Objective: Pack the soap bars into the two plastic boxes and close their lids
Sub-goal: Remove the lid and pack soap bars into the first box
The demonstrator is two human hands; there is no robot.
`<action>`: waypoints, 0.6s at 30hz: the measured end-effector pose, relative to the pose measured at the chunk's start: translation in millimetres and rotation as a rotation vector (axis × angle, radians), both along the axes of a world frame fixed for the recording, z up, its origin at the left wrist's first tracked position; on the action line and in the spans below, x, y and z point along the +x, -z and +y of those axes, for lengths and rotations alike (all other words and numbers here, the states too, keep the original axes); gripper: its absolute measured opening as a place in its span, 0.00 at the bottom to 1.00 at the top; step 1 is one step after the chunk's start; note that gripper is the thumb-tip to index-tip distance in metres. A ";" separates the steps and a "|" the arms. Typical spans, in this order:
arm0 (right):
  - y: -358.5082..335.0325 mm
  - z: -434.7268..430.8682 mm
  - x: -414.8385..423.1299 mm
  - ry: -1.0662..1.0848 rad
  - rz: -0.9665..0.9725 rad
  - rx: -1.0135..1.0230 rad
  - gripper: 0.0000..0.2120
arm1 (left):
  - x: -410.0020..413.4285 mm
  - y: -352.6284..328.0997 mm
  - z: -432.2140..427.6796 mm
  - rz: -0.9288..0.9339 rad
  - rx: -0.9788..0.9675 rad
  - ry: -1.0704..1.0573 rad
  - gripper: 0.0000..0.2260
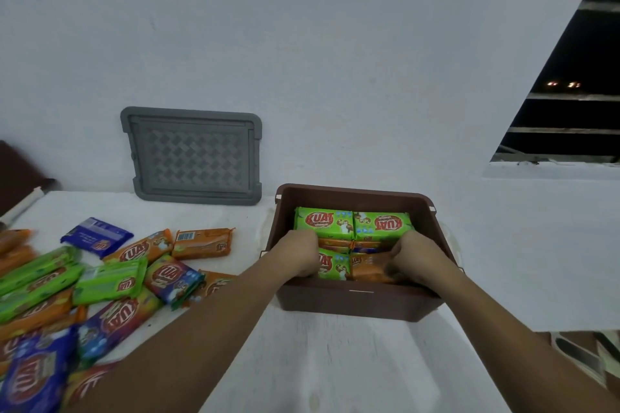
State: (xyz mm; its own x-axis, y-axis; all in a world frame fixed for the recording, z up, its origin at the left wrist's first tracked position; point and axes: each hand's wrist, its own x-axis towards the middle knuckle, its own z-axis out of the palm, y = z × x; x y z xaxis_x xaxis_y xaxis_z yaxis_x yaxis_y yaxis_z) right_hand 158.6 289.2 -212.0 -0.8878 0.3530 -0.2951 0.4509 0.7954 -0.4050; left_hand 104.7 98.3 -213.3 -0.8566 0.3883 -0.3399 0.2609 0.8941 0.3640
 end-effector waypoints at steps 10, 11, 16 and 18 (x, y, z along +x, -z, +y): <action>1.1 -0.2 -1.9 -0.107 -0.143 0.027 0.05 | -13.0 16.7 12.9 0.041 -0.326 0.210 0.12; 0.8 -0.2 -2.1 -0.109 -0.146 0.027 0.05 | -12.9 16.1 13.1 0.043 -0.335 0.216 0.12; -3.5 -1.9 -1.1 -0.106 -0.150 -0.005 0.10 | -7.4 6.6 11.8 0.044 -0.339 0.209 0.12; -5.1 -3.2 1.0 -0.110 -0.147 0.011 0.12 | -2.8 -1.0 9.1 0.063 -0.307 0.201 0.12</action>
State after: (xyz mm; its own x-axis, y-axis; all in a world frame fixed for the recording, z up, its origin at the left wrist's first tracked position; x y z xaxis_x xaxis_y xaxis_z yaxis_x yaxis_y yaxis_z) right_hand 159.6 285.9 -206.9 -0.8691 0.2599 -0.4209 0.4143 0.8473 -0.3323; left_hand 101.9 107.4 -212.3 -0.7966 0.4394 -0.4152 0.4560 0.8876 0.0646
